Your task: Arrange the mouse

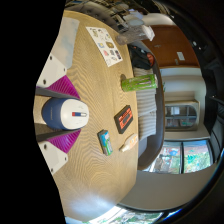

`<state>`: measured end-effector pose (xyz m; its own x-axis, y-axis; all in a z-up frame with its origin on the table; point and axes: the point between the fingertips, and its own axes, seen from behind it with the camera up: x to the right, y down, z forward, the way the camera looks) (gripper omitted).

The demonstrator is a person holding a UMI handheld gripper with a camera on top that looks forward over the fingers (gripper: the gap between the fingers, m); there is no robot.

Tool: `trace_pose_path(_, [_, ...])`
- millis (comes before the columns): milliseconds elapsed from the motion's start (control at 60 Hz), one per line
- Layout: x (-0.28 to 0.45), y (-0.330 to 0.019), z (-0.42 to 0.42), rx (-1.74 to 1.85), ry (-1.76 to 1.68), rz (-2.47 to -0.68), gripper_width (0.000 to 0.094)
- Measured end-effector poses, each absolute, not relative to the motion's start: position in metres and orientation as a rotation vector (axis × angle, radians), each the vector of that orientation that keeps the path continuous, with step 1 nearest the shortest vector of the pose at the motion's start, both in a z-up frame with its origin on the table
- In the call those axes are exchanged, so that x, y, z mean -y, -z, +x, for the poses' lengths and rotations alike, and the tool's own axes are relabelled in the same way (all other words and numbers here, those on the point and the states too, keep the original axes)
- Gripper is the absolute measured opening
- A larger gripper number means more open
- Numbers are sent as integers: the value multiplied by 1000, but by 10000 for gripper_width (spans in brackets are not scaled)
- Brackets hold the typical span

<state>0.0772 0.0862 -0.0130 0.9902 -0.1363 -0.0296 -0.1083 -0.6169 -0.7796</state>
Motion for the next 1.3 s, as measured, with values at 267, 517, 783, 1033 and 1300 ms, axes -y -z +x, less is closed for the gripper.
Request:
trace_pose_path(267, [-62,-31,64,-228,109,-2126,407])
trace_pose_path(517, [-5,-116,-102,-59,-11,-1948,405])
trace_pose_path(783, [8,-19,-153,-60,-58,-2147,406])
trace_pose_path(1033, [7,7,-148,-112,-63,-2185,510])
trace_pose_path(1300, [54,-26,-151,-48,-160,-2125,842])
